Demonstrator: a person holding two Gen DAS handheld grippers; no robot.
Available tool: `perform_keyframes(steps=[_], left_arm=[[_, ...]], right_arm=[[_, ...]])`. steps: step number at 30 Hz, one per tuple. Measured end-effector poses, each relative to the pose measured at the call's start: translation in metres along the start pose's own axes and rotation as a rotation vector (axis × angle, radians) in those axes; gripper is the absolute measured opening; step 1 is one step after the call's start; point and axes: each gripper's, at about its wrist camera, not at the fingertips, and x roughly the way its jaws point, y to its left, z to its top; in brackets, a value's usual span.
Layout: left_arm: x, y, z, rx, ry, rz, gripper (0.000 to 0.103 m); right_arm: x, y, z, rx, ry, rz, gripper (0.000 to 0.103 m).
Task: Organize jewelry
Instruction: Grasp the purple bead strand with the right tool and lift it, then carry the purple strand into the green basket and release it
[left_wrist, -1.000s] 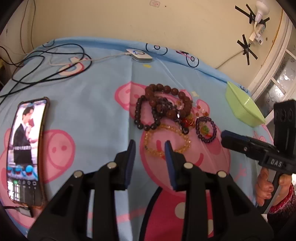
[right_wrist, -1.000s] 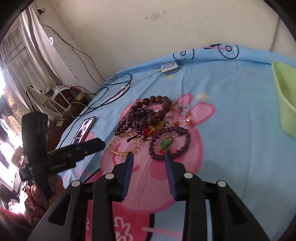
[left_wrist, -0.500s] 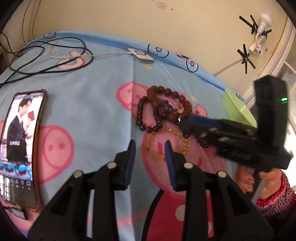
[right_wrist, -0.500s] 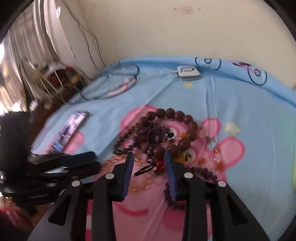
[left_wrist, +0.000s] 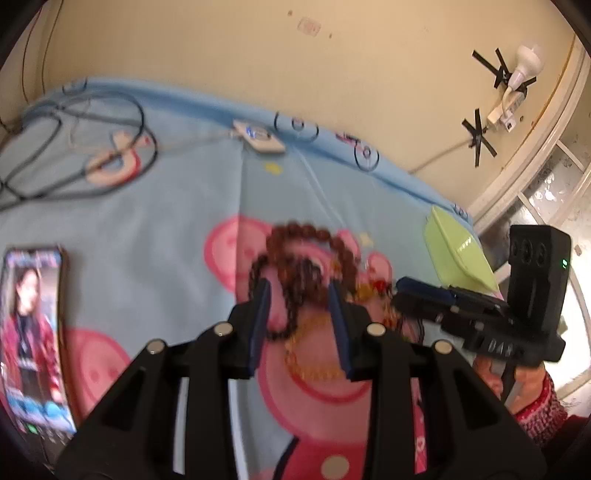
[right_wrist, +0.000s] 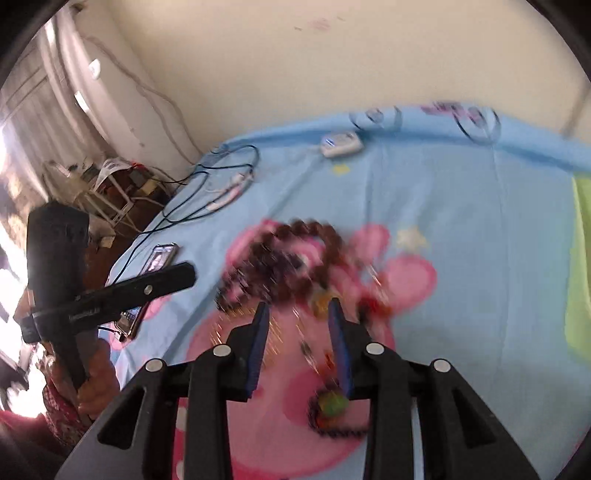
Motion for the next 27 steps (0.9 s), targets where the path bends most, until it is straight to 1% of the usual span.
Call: perform_keyframes(steps=[2, 3, 4, 7, 9, 10, 11, 12, 14, 16, 17, 19, 22, 24, 25, 26, 27], left_arm=[[0.0, 0.004, 0.001, -0.013, -0.01, 0.002, 0.03], [0.002, 0.009, 0.0, -0.033, -0.01, 0.002, 0.03], [0.004, 0.014, -0.002, -0.048, -0.008, 0.007, 0.03], [0.011, 0.025, -0.009, -0.076, -0.006, 0.026, 0.03], [0.017, 0.029, -0.015, -0.08, 0.004, 0.03, 0.03], [0.019, 0.029, -0.016, -0.08, 0.015, 0.029, 0.03], [0.019, 0.027, -0.016, -0.071, 0.01, 0.012, 0.03], [0.018, 0.026, -0.015, -0.059, 0.0, 0.011, 0.03], [0.017, 0.022, -0.016, -0.035, -0.009, 0.013, 0.03], [0.014, 0.02, -0.017, -0.023, -0.021, 0.009, 0.03], [0.012, 0.019, -0.017, -0.02, -0.031, 0.014, 0.03], [0.01, 0.017, -0.017, -0.009, -0.044, 0.025, 0.03], [0.008, 0.004, -0.016, 0.041, -0.05, 0.047, 0.031], [0.006, -0.007, -0.015, 0.072, -0.053, 0.044, 0.046], [0.004, -0.013, -0.013, 0.086, -0.062, 0.041, 0.059], [0.002, -0.02, -0.012, 0.101, -0.073, 0.034, 0.067], [-0.002, -0.029, -0.009, 0.125, -0.09, 0.022, 0.068]], right_arm=[[0.014, 0.009, 0.01, -0.031, 0.029, 0.029, 0.008], [0.028, 0.011, 0.02, -0.029, 0.063, 0.05, 0.008], [0.036, 0.009, 0.024, -0.019, 0.079, 0.051, 0.008], [0.069, -0.004, 0.045, 0.033, 0.147, 0.015, 0.006], [0.084, -0.006, 0.049, 0.055, 0.2, 0.065, 0.006], [0.089, -0.003, 0.049, 0.045, 0.215, 0.069, 0.006], [0.093, 0.0, 0.048, 0.022, 0.227, 0.05, 0.005], [0.095, 0.005, 0.046, -0.017, 0.212, 0.026, 0.001], [0.093, 0.009, 0.043, -0.043, 0.187, 0.014, 0.0], [0.086, 0.001, 0.043, 0.004, 0.172, 0.046, 0.0], [0.078, -0.002, 0.045, 0.027, 0.137, 0.048, 0.0], [0.062, -0.004, 0.046, 0.06, 0.098, 0.069, 0.0], [0.034, 0.002, 0.055, 0.059, 0.036, 0.097, 0.0], [0.013, 0.008, 0.06, 0.044, -0.009, 0.111, 0.0], [0.003, 0.011, 0.062, 0.033, -0.033, 0.114, 0.0], [-0.009, 0.016, 0.065, 0.022, -0.066, 0.118, 0.0], [-0.017, 0.019, 0.068, 0.018, -0.084, 0.122, 0.0]])
